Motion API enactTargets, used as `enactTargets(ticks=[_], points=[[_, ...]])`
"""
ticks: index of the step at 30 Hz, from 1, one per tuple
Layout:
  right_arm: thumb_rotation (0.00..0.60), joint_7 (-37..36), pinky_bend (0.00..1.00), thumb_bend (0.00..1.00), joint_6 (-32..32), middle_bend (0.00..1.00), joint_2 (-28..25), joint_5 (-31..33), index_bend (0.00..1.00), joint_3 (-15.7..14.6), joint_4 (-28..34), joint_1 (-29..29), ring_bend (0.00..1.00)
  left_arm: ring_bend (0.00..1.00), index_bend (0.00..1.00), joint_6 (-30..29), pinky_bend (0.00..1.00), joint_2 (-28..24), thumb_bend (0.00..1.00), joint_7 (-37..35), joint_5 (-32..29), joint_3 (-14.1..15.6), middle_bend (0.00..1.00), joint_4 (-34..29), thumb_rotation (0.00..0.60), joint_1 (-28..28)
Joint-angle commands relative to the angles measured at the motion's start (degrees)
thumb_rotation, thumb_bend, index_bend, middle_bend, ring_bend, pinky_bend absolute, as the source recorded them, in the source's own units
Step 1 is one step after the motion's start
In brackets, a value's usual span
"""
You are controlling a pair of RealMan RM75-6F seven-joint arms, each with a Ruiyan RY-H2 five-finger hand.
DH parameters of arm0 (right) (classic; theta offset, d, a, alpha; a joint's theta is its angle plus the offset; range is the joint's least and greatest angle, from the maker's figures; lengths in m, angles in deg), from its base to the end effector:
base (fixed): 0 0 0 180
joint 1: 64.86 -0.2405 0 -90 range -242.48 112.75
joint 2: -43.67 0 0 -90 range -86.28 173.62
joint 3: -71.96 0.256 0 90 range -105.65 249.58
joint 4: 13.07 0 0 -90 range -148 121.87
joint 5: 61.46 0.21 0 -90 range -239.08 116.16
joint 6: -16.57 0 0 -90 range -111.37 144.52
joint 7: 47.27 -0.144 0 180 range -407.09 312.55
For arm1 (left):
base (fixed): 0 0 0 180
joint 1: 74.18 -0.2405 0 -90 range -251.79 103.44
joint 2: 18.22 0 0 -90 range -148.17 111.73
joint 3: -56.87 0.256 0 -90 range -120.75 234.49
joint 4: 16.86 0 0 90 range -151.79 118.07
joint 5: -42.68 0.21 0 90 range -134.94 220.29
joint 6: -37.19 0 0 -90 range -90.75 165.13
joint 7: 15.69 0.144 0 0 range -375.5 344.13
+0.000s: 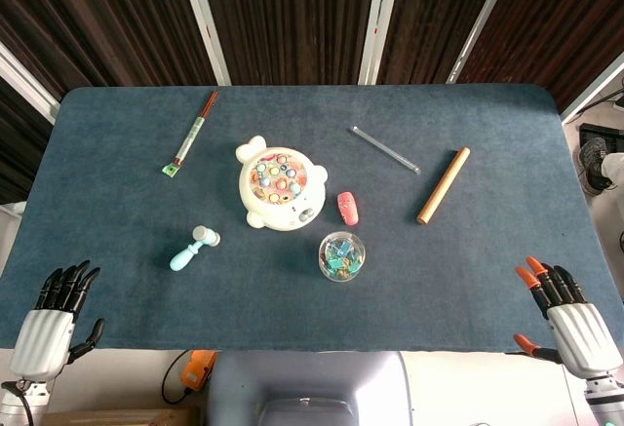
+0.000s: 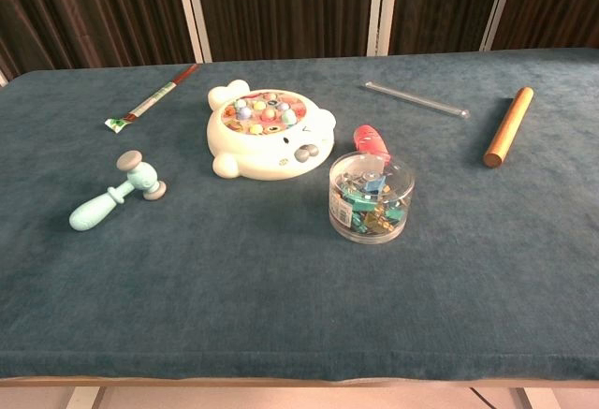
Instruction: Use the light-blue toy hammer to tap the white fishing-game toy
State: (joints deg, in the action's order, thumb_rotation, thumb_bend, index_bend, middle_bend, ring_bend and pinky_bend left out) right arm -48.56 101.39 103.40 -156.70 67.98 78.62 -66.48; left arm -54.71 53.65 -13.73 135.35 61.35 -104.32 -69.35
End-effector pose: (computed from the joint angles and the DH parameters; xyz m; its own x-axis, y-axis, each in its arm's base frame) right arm -0.3173 -0.1360 0.1594 0.4638 -0.1477 0.8735 -0.8854 -0.1105 0.4514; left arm -0.3009 0.1532 0.1157 0.3853 0.0108 0.9227 0.9156 -0.1290 -0.3808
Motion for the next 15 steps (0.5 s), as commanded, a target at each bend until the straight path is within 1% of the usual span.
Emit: enactTargets(ticks=[1,4,6,9,12,14,15], points=[[0.6,0.1,0.0,0.32,-0.2,0.0,0.0,-0.2,0.0,-0.1,0.1,-0.1,0.0,0.0,0.02,2.6,0.0,2.0,0.37,-2.1,-1.3,-1.0,0.0,0.4,0.6,1.0],[0.6,-0.3,0.0,0.32,-0.6,0.0,-0.2,-0.4,0.0,-0.2,0.3,-0.4,0.0,0.0,0.02,5.6,0.0,5.7,0.36,-6.1,-3.4,-3.3,0.0,2.0,0.6,2.9],[0.6,-0.2,0.0,0.32,-0.8,0.0,-0.2,-0.4,0.0,-0.3,0.3,-0.5,0.0,0.0,0.03,9.0,0.0,7.4,0.36,-7.1,-5.6,-4.7,0.0,2.7,0.6,4.6],[0.6,-0.6,0.0,0.32,-0.8,0.0,-0.3,-0.8,0.0,-0.3,0.4,-0.6,0.0,0.0,0.05,15.4,0.0,9.0,0.35,-7.6,-10.1,-7.6,0.0,2.4,0.6,7.8],[0.6,-0.6,0.0,0.32,-1.1,0.0,-0.3,-1.2,0.0,-0.4,0.5,-0.9,0.0,0.0,0.07,20.7,0.0,11.0,0.35,-5.1,-15.3,-10.9,0.0,2.8,0.6,11.0],[0.6,-0.5,0.0,0.32,-1.5,0.0,-0.3,-1.0,0.0,-0.4,0.5,-1.1,0.0,0.0,0.09,22.1,0.0,12.5,0.35,-3.0,-17.5,-12.3,0.0,3.4,0.6,12.3],[0.6,-0.5,0.0,0.32,-1.8,0.0,-0.3,-0.9,0.0,-0.4,0.5,-1.2,0.0,0.0,0.12,22.7,0.0,13.3,0.35,-2.1,-18.5,-13.0,0.01,3.8,0.6,12.9]])
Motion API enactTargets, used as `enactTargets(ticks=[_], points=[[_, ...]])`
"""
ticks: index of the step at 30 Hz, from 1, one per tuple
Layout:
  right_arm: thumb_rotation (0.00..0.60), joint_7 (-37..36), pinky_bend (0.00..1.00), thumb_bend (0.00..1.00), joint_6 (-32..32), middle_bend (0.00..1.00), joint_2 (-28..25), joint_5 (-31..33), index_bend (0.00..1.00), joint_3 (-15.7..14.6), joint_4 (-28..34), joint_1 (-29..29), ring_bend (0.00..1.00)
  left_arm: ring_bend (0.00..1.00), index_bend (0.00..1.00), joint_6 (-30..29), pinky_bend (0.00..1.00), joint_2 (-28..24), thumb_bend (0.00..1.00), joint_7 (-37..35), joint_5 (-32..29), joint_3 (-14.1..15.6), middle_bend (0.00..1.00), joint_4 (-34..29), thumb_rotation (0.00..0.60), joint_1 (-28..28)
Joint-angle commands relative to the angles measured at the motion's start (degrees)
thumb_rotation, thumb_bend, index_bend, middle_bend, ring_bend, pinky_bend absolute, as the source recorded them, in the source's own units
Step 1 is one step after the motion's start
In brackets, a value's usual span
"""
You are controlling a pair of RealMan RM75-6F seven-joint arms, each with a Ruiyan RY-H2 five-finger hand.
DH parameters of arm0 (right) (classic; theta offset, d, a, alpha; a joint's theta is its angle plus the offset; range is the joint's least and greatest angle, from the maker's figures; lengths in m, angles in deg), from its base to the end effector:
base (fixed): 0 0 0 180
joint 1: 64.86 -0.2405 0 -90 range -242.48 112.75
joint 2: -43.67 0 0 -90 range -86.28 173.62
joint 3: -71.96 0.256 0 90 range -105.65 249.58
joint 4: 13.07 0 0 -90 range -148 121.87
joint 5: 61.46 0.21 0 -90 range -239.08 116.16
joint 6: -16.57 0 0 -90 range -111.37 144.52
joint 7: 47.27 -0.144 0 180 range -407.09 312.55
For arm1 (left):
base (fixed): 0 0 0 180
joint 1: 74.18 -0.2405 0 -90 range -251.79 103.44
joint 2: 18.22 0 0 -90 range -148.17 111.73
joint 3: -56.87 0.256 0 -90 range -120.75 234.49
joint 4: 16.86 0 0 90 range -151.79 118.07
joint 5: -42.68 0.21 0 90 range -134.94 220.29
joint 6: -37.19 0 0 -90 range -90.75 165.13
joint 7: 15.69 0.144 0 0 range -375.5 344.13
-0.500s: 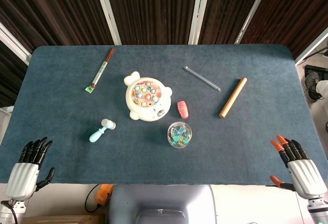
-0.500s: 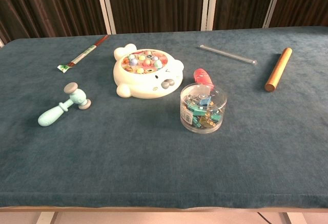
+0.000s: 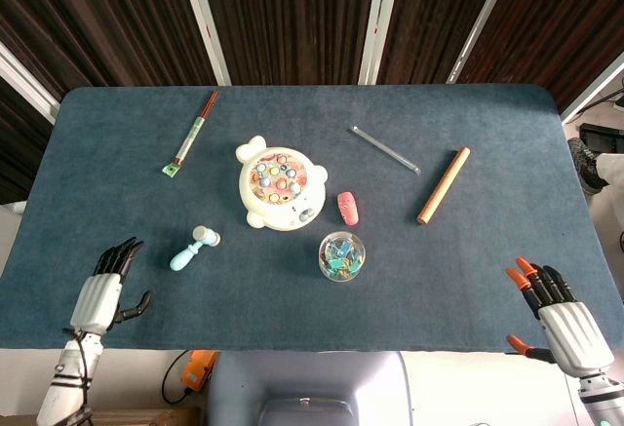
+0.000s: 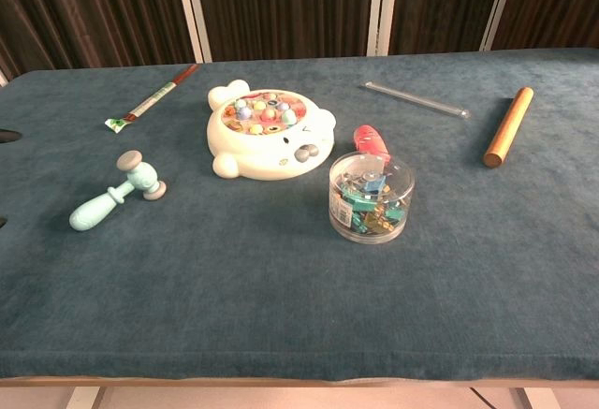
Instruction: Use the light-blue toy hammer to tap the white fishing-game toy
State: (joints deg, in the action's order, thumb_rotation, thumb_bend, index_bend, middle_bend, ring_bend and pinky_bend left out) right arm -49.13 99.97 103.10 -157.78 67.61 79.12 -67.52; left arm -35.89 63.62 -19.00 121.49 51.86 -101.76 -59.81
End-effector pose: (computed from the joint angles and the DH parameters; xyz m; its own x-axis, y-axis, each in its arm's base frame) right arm -0.3133 -0.1393 0.1552 0.4571 -0.1716 0.8727 -0.8881 -0.1421 0.4372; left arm -0.2861 0.2347 0.0504 0.1553 0.1551 0.9756 0.9878 -0.0340 -0.1518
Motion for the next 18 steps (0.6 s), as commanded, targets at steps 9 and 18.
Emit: enactTargets(ticks=[9,18], points=[[0.6,-0.1,0.0,0.32,-1.3,0.0,-0.2,0.5,0.0,-0.1,0.2,-0.6,0.0,0.04,0.23,7.5,0.07,10.2,0.34,8.5,-12.6,-7.4,0.14,4.4,0.6,7.4],[0.6,-0.5,0.0,0.32,-1.7,0.0,-0.5,0.4,0.0,-0.3,0.2,-0.9,0.0,0.07,0.25,8.3,0.09,14.1,0.3,17.8,-18.5,-9.0,0.16,4.3,0.6,10.6]])
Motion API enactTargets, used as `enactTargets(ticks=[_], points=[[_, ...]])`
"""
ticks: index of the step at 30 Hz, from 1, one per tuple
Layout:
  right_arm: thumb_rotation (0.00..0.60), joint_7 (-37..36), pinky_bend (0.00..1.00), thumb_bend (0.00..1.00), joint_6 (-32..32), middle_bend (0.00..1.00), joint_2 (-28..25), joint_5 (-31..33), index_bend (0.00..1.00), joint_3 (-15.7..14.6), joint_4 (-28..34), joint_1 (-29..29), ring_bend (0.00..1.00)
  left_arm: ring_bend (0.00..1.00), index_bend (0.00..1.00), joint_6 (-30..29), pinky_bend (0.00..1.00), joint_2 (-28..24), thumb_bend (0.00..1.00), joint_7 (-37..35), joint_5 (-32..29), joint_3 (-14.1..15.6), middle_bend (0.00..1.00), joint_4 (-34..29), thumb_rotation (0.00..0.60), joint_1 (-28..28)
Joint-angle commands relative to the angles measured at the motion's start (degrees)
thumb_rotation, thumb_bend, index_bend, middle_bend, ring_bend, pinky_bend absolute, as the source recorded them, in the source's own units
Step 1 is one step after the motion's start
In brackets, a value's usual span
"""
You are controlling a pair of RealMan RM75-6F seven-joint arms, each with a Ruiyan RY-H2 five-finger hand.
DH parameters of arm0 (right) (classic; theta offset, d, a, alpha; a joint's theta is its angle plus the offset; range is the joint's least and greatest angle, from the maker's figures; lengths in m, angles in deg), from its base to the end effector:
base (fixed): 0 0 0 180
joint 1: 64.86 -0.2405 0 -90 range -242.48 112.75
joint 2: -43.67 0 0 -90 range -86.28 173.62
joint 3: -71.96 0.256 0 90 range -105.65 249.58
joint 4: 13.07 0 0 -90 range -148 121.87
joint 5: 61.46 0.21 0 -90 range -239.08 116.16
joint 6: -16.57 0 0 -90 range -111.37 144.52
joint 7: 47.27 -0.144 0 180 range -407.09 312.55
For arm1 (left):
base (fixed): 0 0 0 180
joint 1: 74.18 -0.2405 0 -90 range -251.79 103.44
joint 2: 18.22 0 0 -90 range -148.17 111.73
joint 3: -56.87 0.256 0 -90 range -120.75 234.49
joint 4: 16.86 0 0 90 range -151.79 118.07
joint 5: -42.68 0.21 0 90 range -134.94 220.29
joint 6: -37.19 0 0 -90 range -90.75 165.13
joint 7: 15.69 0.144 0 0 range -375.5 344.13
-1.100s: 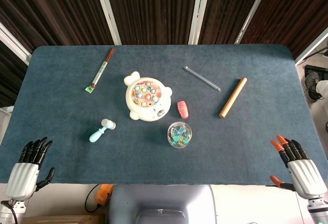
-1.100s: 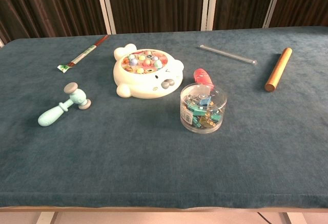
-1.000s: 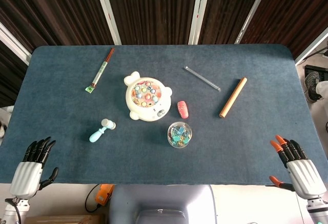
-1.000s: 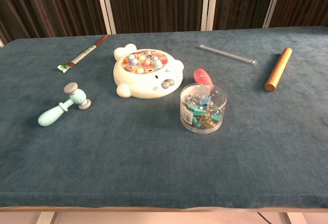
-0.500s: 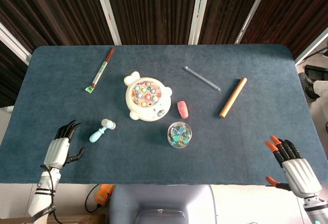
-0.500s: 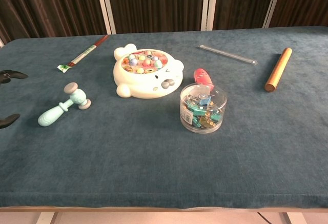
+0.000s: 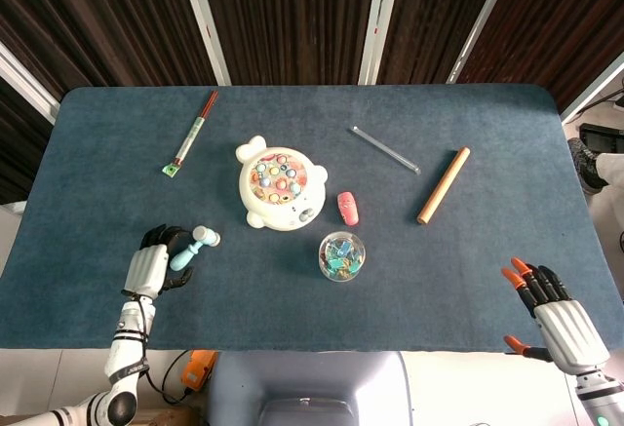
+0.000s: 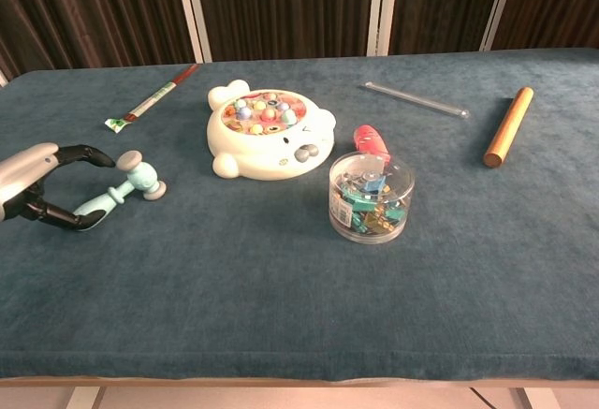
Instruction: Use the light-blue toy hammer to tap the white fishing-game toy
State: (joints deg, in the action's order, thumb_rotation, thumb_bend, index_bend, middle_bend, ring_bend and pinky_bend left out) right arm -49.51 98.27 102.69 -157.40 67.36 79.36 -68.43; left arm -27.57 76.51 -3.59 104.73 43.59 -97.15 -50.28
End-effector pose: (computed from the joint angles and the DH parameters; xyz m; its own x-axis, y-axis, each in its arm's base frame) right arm -0.3140 -0.1427 0.1534 0.4570 -0.1981 0.8671 -0.8885 -0.1466 0.4348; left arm -0.2436 0.2951 -0.0125 0.1572 0.2075 0.9655 0.9837 0.0532 -0.1716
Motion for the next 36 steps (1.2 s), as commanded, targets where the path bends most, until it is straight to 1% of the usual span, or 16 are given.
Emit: enactTargets(ticks=[1,7,13,24,36], points=[[0.6,-0.2,0.0,0.32,0.1,0.0,-0.1,0.0,0.0,0.0,0.0,0.0,0.0,0.07,0.25,-0.2,0.09,1.5,0.3,3.1,-2.1,-0.9,0.16,-0.3,0.6,1.3],[0.6,-1.1,0.0,0.32,0.5,0.0,-0.4,-0.5,0.0,-0.2,-0.2,0.0,0.0,0.1,0.27,-0.3,0.1,4.0,0.3,8.0,-7.0,-3.2,0.18,1.8,0.6,3.7],[0.6,-1.8,0.0,0.32,1.0,0.0,-0.6,-0.9,0.0,-0.3,-0.4,0.1,0.0,0.15,0.31,0.1,0.1,5.0,0.32,10.7,-10.2,-3.9,0.23,2.0,0.6,5.1],[0.6,-2.4,0.0,0.32,1.6,0.0,-0.8,-1.0,0.0,-0.4,-0.6,0.3,0.0,0.18,0.37,0.0,0.11,4.9,0.38,12.6,-12.6,-4.3,0.26,1.1,0.6,6.4],[0.6,-2.5,0.0,0.32,1.6,0.0,-0.9,-1.1,0.0,-0.5,-0.7,0.3,0.0,0.19,0.37,0.1,0.12,5.0,0.38,14.2,-15.5,-4.5,0.27,2.1,0.6,7.6]])
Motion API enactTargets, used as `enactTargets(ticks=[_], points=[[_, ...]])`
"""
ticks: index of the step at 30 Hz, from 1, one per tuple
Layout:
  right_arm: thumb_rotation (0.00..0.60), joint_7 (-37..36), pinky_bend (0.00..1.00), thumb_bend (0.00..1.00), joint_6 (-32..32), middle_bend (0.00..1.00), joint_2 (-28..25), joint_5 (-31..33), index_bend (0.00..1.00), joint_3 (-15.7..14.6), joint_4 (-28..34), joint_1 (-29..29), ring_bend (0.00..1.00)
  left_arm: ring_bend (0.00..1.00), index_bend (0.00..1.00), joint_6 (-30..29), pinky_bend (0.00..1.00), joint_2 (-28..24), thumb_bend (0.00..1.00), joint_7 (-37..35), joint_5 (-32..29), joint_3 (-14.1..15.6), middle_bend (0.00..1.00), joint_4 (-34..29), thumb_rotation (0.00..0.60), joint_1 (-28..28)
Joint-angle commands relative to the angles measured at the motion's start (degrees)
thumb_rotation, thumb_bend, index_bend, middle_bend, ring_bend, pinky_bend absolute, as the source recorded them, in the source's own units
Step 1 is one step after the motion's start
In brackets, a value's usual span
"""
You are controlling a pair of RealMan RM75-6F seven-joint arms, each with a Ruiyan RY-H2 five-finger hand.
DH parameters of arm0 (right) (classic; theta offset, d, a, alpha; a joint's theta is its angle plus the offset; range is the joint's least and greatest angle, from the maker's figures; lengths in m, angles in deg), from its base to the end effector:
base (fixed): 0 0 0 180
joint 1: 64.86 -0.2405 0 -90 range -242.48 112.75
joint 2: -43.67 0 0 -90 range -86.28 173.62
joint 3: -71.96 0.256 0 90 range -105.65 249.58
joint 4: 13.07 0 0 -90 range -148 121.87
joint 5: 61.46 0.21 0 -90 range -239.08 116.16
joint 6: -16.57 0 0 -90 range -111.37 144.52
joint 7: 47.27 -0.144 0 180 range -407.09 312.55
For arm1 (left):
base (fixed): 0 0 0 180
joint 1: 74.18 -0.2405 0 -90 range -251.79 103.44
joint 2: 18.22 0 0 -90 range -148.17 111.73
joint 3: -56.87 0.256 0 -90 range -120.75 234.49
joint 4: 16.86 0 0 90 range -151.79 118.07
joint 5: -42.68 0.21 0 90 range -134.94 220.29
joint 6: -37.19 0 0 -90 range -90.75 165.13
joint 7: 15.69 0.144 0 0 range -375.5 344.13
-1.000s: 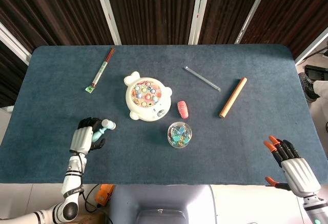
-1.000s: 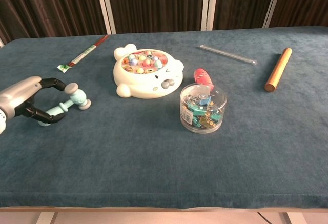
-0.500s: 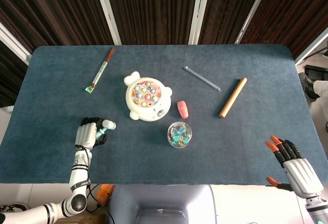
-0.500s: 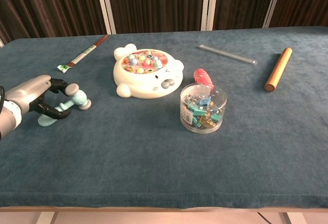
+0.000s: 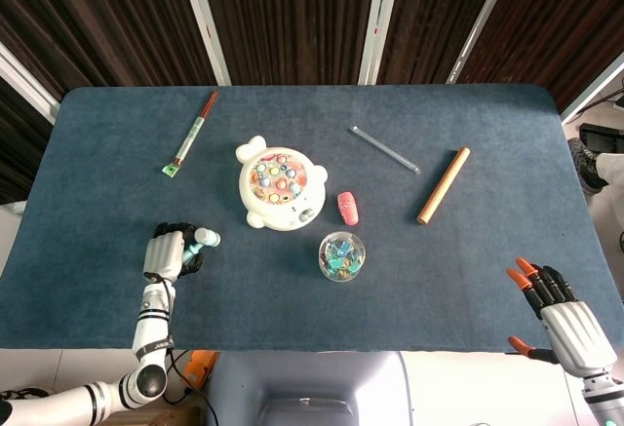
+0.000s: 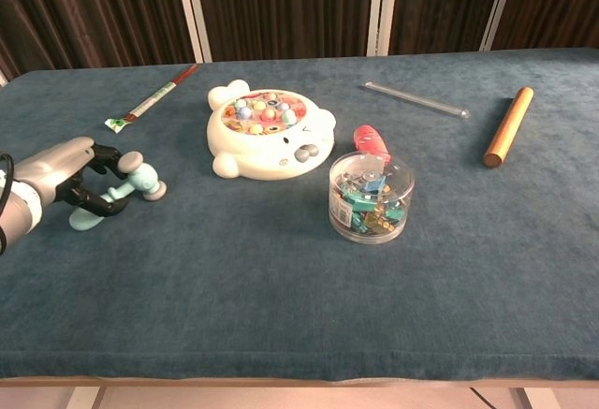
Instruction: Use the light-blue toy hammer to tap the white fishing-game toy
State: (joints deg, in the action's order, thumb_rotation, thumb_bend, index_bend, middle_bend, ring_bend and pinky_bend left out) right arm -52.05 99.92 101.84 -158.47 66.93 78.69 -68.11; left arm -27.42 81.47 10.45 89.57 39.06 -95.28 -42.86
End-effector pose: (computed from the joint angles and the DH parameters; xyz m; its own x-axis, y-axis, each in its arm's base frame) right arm -0.3147 -0.1397 0.1608 0.4401 -0.1861 0.8785 -0.8962 -0.1527 0.4166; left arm -0.2185 0.3277 -0.0309 0.2163 0.2369 0.9472 0.9563 0.1441 -0.2544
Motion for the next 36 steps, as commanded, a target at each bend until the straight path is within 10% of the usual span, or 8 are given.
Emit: enactTargets(ticks=[1,36], points=[[0.6,0.0,0.0,0.32,0.0,0.0,0.0,-0.1,0.0,-0.1,0.0,0.0,0.0,0.19,0.37,-0.1,0.12,0.1,0.38,0.2,-0.5,0.1,0.27,0.3,0.6,0.2],[0.6,0.2,0.0,0.32,0.1,0.0,0.0,0.0,0.0,-0.1,0.0,0.1,0.0,0.29,0.46,0.1,0.16,0.0,0.43,-0.7,-2.6,1.0,0.36,1.2,0.6,1.4]])
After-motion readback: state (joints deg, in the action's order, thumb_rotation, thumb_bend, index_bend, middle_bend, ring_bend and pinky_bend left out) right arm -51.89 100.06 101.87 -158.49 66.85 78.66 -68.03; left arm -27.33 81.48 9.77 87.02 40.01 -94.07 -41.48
